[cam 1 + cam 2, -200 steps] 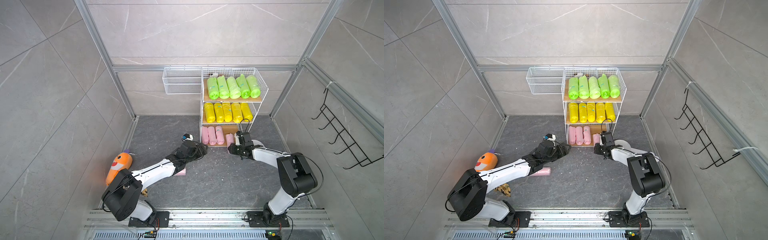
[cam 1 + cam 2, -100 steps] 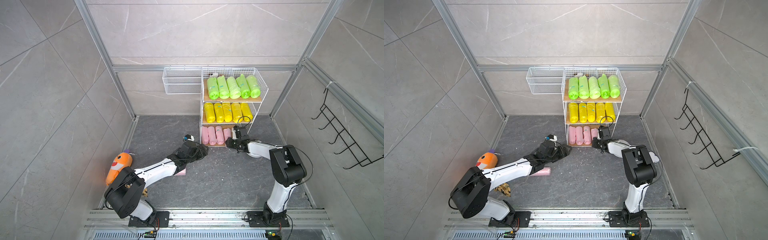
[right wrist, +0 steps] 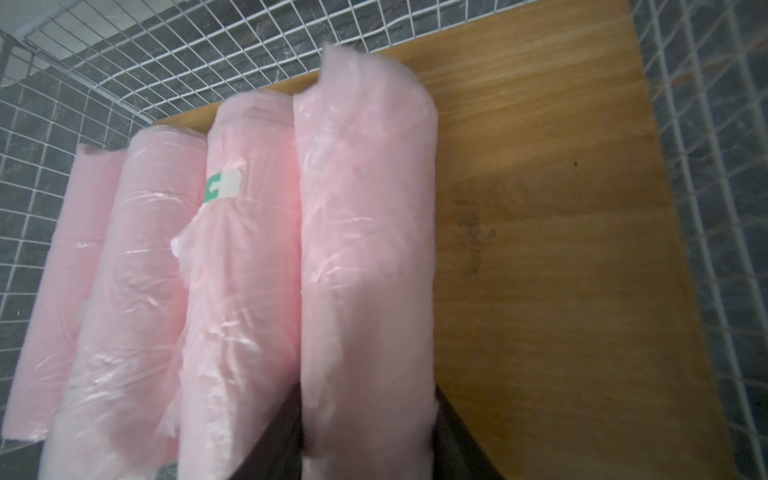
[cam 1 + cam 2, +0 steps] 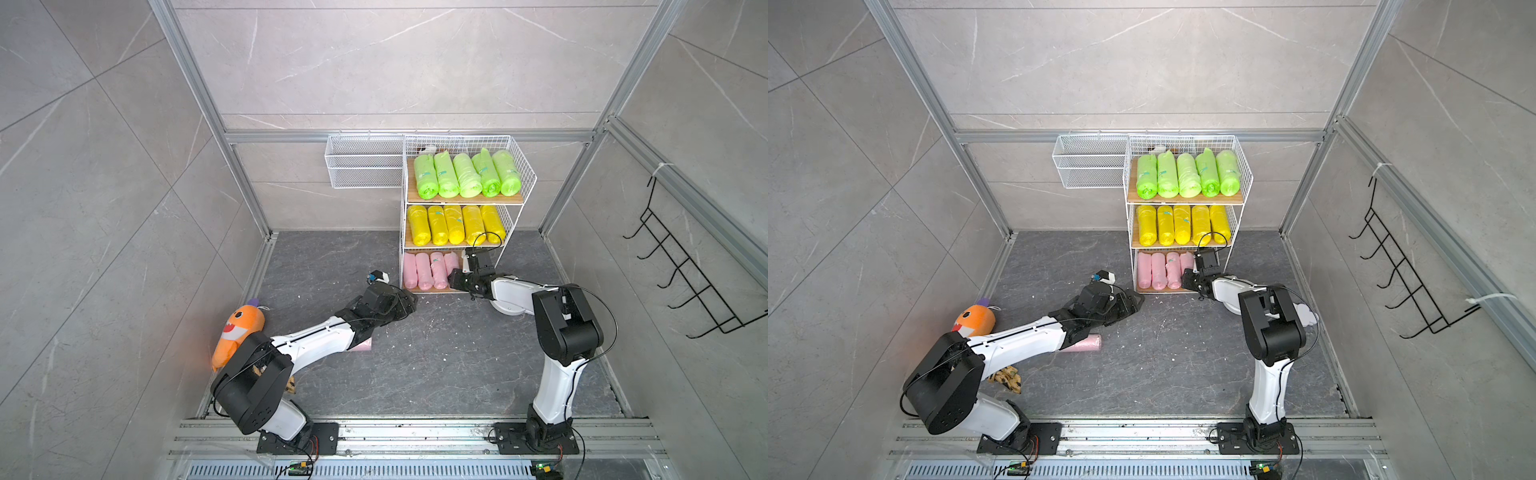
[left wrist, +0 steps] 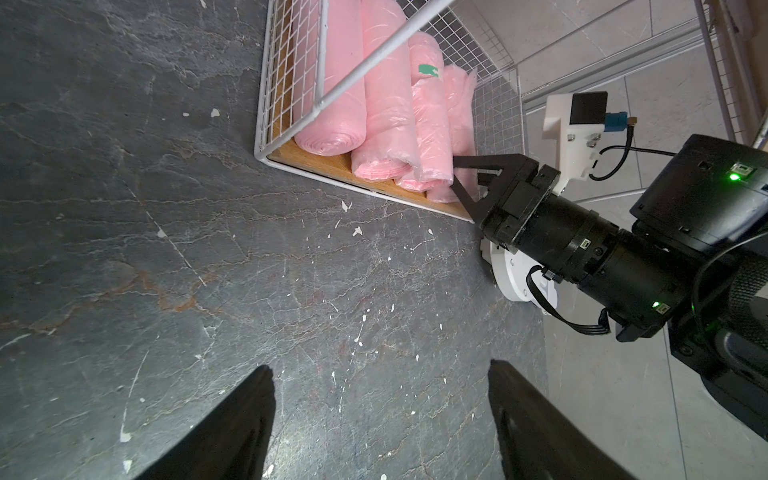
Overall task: Sort the rolls of trash bags by color and place them on the shelf
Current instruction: Place the roll of trash bags on the shelf.
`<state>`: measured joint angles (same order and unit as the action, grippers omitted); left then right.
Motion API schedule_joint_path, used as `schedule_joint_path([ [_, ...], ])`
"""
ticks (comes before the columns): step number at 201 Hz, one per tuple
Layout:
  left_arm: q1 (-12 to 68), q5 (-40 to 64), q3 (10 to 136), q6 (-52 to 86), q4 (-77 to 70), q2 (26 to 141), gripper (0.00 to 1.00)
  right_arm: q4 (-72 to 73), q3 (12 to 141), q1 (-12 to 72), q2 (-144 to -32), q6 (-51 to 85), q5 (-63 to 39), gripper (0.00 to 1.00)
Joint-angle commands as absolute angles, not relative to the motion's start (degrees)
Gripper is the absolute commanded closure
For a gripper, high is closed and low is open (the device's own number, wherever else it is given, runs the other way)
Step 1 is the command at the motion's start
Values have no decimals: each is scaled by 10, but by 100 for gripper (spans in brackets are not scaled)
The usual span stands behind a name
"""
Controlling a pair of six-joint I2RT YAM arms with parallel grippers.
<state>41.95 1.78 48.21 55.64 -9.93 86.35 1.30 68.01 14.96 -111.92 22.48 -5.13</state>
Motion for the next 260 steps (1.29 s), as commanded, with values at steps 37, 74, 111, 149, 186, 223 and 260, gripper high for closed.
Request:
schedule_joint_path([
  [37, 417, 20, 491, 540, -100, 857, 17, 34, 680, 148, -1107, 236, -40, 47],
  [74, 417, 4, 490, 527, -84, 848, 17, 32, 653, 148, -1068, 233, -42, 41],
  [111, 417, -23, 489, 501, -58, 835, 17, 35, 610, 148, -1026, 233, -48, 38],
  [149, 417, -66, 502, 430, 11, 817, 16, 45, 540, 149, -971, 244, -62, 35],
  [186, 417, -140, 523, 340, 134, 809, 16, 43, 471, 156, -895, 246, -81, 33],
  [223, 420, -181, 517, 329, 229, 780, 17, 44, 413, 162, -828, 249, -99, 31],
  [260, 431, -203, 460, 457, 255, 714, 17, 63, 385, 163, -798, 262, -117, 30],
])
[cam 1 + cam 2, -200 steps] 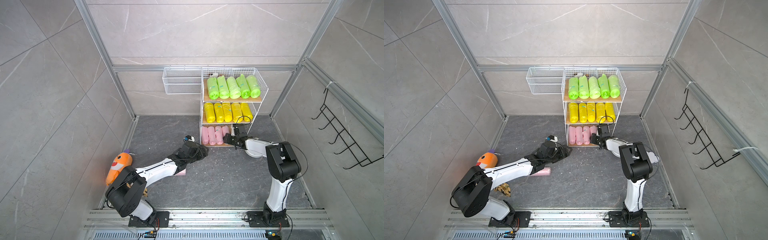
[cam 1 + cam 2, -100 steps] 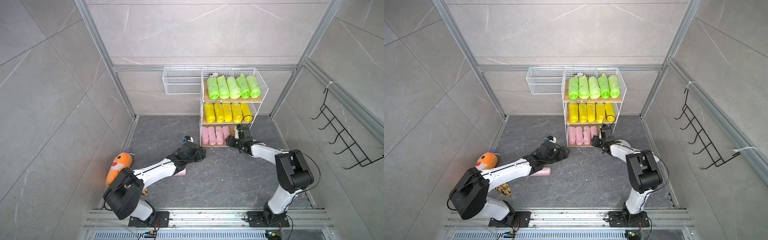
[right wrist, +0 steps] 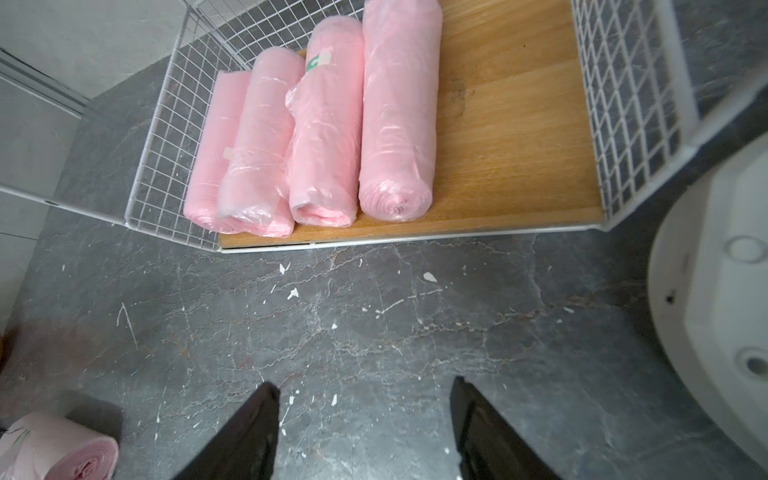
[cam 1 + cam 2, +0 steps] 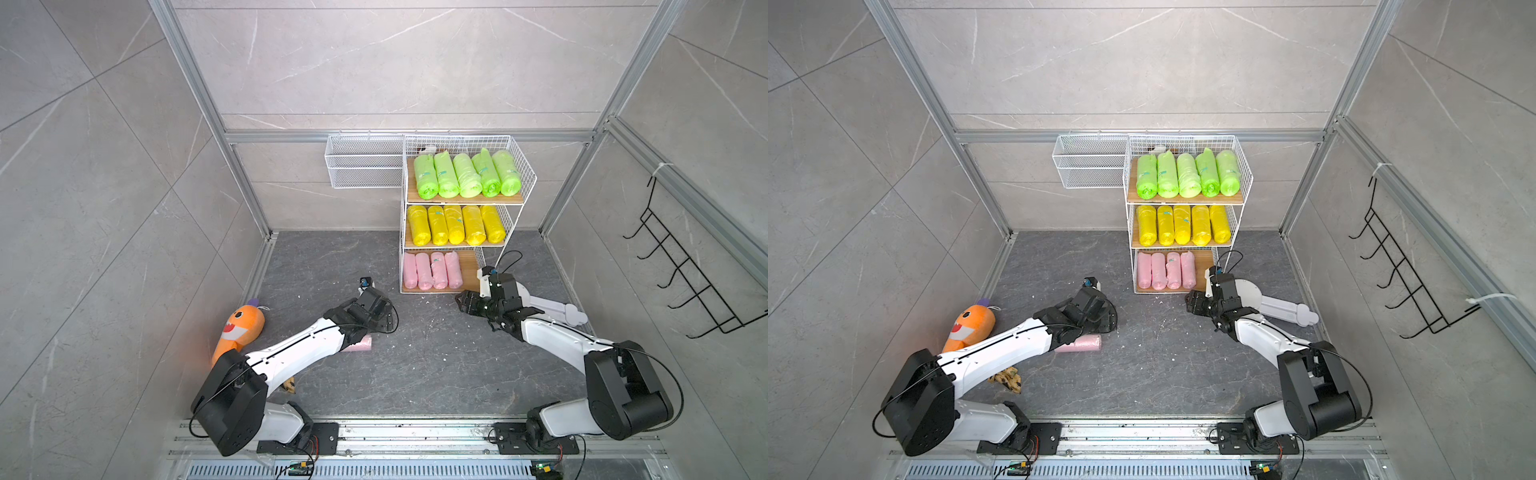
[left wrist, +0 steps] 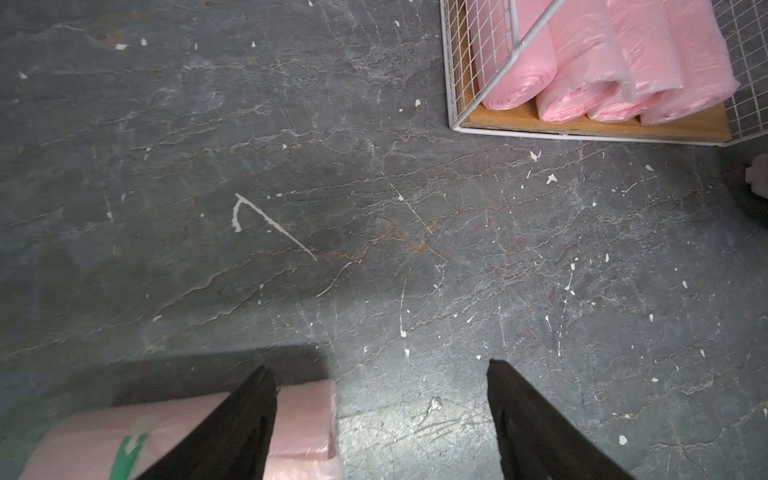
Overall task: Sort the rolls of trash bags by color and place them on the shelf
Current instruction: Place the roll of trash bags on the shelf, then pick up the roll of trash bags from the center of the board.
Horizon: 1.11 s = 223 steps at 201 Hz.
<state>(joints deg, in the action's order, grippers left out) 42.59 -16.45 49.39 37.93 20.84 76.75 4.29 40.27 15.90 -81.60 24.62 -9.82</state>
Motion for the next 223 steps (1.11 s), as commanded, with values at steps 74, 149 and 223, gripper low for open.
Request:
schedule_joint_path([
  [74, 323, -274, 324, 584, 267, 529, 11, 116, 370, 164, -811, 285, -159, 30],
  [149, 310, -185, 251, 664, 166, 559, 6, 147, 356, 164, -828, 303, -173, 29],
  [223, 310, -131, 275, 664, 9, 694, 6, 151, 351, 165, -834, 308, -179, 29],
])
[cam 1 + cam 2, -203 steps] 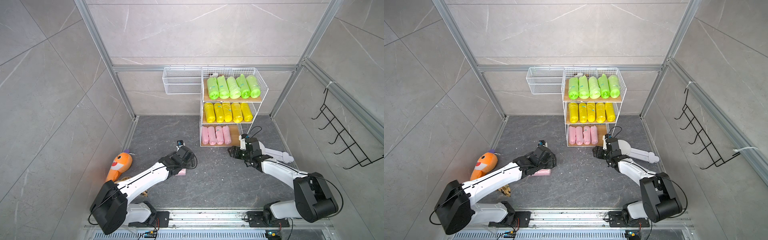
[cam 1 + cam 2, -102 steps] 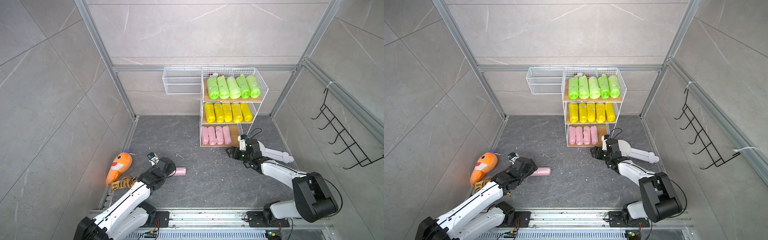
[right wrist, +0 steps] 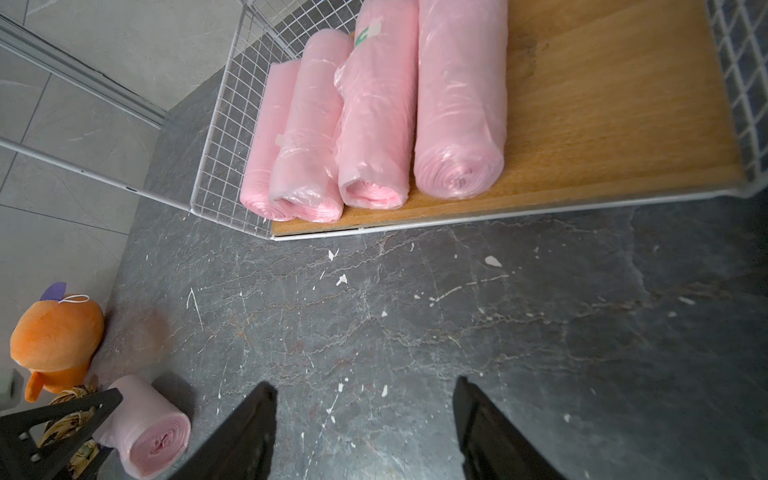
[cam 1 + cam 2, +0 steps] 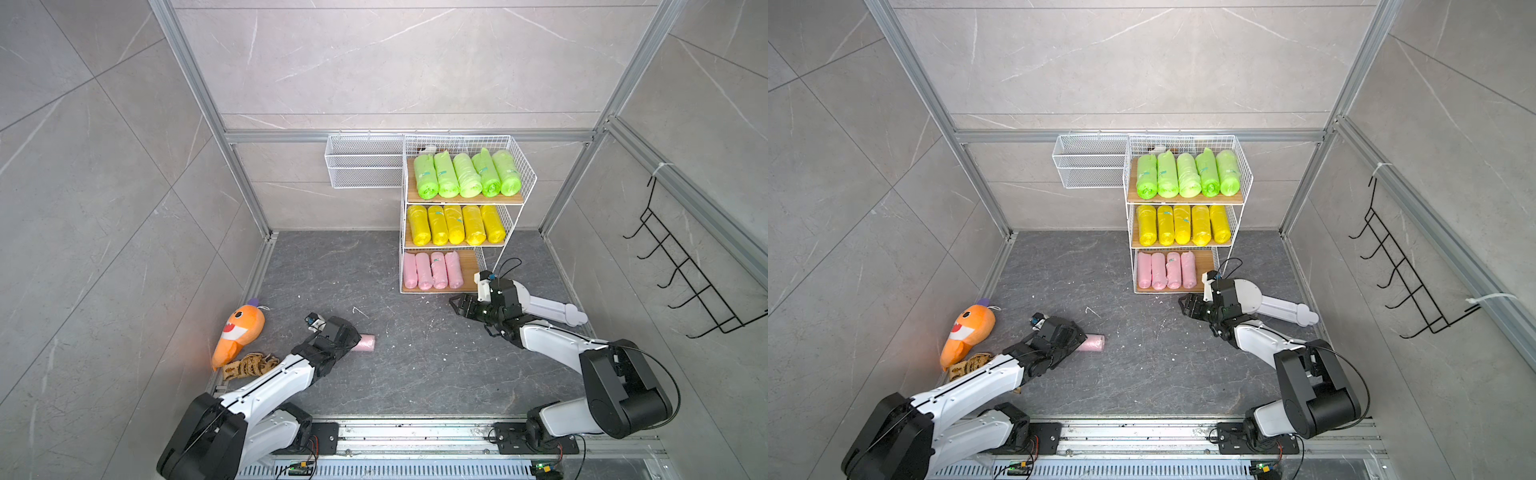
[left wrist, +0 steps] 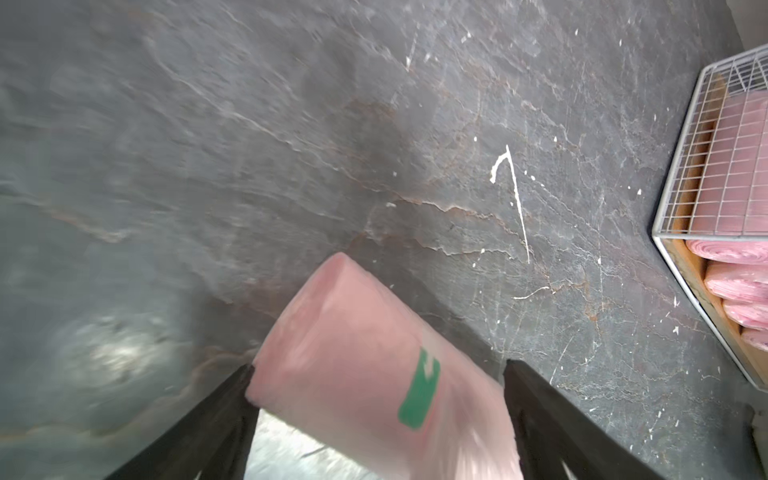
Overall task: Sort the rolls of trash bags by color and place them on the shelf
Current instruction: Pick up the roll of trash bags from the center of the board.
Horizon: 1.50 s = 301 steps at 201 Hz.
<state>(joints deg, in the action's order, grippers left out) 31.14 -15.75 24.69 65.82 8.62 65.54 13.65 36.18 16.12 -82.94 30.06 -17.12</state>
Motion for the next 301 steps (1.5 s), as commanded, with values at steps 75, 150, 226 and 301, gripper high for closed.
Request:
schedule_joint_path([
  [75, 310, -90, 295, 644, -65, 792, 35, 147, 344, 166, -822, 313, -179, 28],
  [150, 311, -41, 293, 666, -128, 825, 63, 148, 333, 183, -796, 316, -191, 28],
  [226, 319, -6, 336, 722, -188, 786, 71, 139, 339, 226, -712, 305, -270, 22],
  [301, 350, -6, 391, 727, -205, 780, 71, 216, 360, 349, -773, 344, -293, 6],
])
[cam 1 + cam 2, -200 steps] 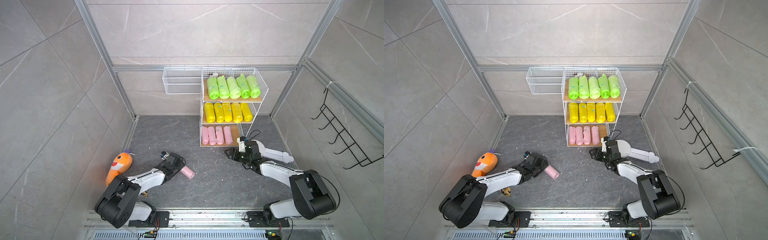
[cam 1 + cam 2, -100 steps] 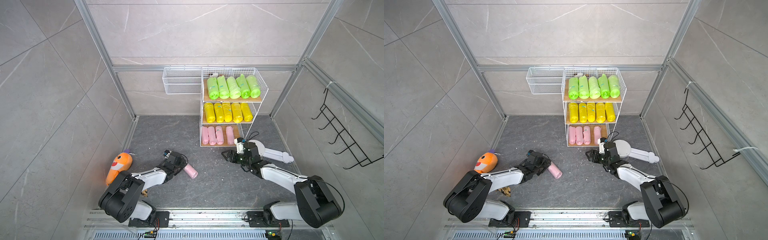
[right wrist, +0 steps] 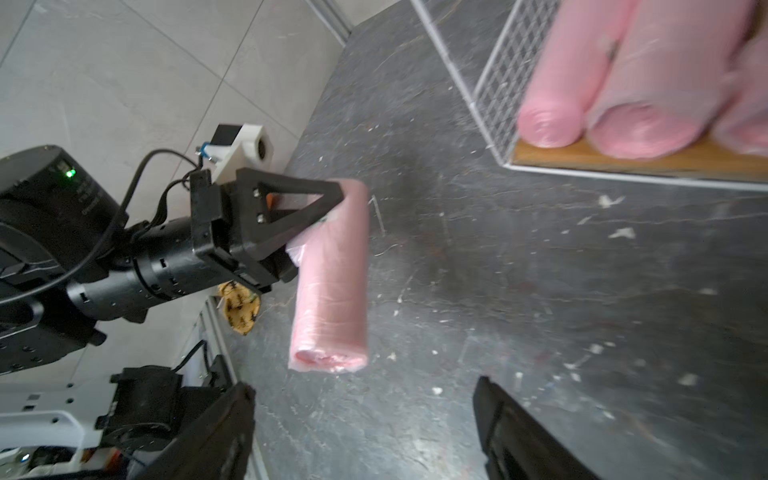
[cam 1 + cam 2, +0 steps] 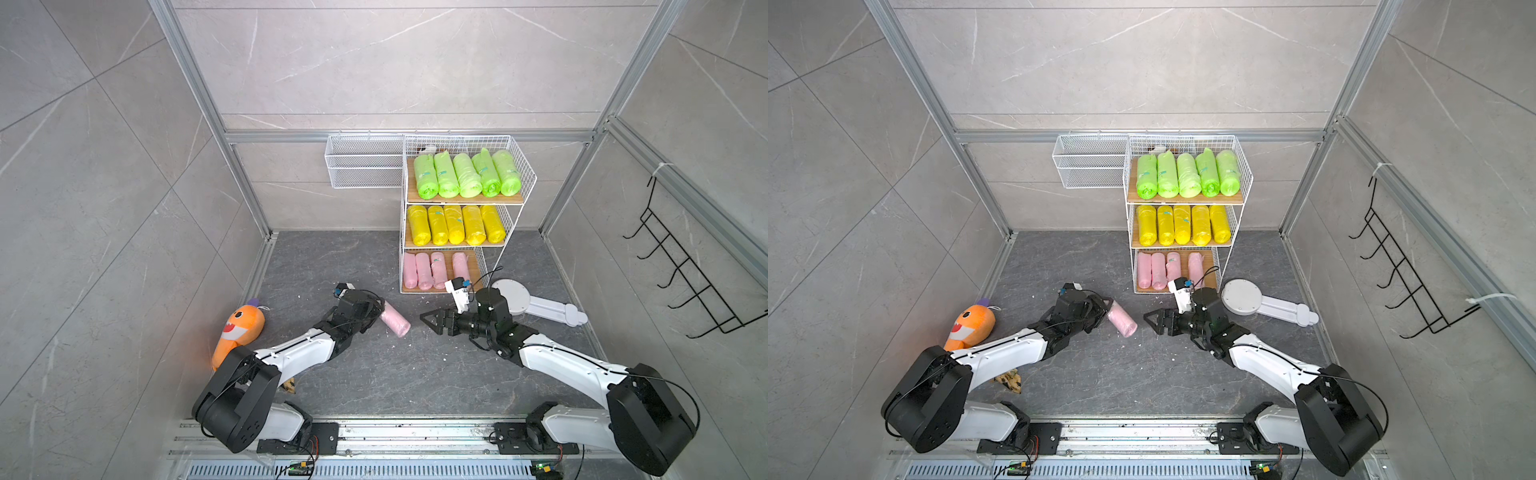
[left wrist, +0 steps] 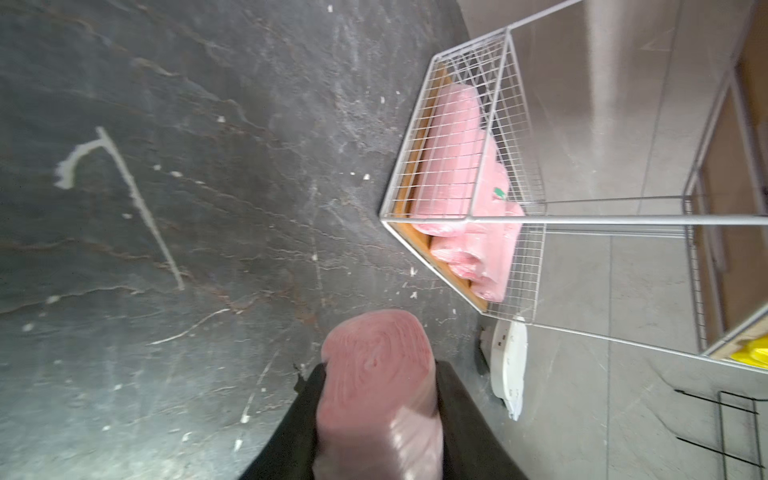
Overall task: Sort the rolls of trash bags by color and place them on the shelf
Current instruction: Pick up the roll of trash bags from the center of the board.
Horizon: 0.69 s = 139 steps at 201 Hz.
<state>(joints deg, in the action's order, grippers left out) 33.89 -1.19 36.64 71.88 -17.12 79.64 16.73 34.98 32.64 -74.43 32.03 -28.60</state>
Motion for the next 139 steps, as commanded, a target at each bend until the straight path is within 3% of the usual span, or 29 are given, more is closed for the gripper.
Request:
schedule_joint_path([
  [1, 351, -6, 392, 727, -205, 780, 71, 218, 359, 350, -775, 345, -293, 6],
  [35, 366, -8, 394, 730, -210, 781, 71, 262, 365, 370, -820, 366, -284, 1],
  [78, 382, -12, 394, 734, -216, 783, 71, 311, 379, 382, -870, 389, -293, 5],
  [93, 384, -13, 393, 735, -218, 786, 71, 313, 382, 387, -883, 398, -289, 12],
  [139, 387, -17, 395, 730, -220, 790, 71, 319, 379, 392, -884, 404, -284, 46],
])
